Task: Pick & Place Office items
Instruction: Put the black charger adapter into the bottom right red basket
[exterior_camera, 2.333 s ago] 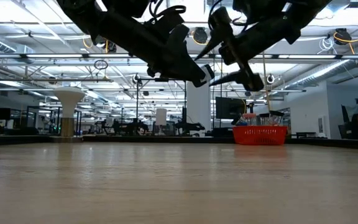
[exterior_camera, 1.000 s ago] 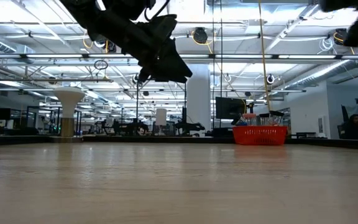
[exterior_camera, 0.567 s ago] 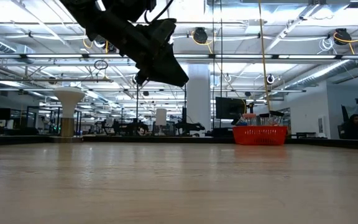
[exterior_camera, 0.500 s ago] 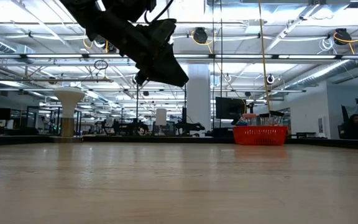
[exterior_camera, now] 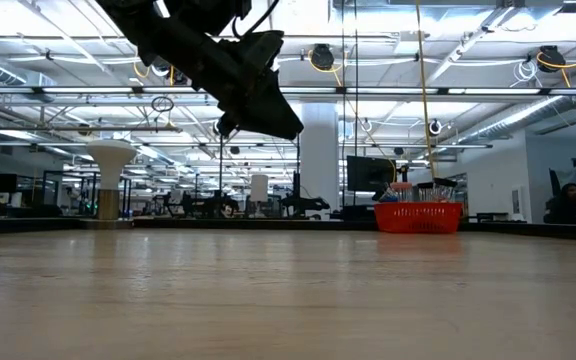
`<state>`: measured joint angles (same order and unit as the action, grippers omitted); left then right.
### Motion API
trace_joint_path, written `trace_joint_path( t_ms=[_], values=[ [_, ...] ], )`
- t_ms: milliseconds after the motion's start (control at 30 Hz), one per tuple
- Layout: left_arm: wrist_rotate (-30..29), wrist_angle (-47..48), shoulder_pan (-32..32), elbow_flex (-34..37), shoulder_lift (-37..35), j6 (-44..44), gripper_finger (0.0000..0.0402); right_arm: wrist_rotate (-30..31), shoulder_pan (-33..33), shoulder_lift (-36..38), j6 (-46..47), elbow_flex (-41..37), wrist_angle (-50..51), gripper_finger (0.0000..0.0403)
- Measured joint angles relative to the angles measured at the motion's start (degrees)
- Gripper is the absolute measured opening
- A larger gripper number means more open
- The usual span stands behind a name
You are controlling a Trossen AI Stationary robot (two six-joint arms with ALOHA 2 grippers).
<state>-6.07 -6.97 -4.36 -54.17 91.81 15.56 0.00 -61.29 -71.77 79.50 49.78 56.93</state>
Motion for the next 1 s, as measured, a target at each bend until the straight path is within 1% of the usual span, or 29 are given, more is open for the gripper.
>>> trace_joint_path(
  t_ms=[200,367,500,633,1000],
  values=[
    [-0.38,1.14,0.0,0.0,0.02,0.17,0.0108,0.19,-0.03,0.0,0.0,-2.85,-3.36,0.014],
    [-0.55,1.33,0.0,0.02,0.02,0.27,0.0108,1.77,-0.01,0.01,-0.06,-3.74,-4.25,0.014],
    [-1.38,1.35,0.0,0.02,0.02,0.29,0.0108,3.2,-0.03,-0.39,-0.14,-3.91,-6.03,0.014],
    [-1.55,1.33,0.0,0.02,0.02,0.29,0.0108,3.36,0.01,-1.37,-0.54,-3.91,-7.51,0.014],
    [-1.6,1.31,0.0,0.02,0.04,0.04,0.0108,5.96,-0.1,-2.18,0.78,-4.02,-7.5,0.0143]
  ],
)
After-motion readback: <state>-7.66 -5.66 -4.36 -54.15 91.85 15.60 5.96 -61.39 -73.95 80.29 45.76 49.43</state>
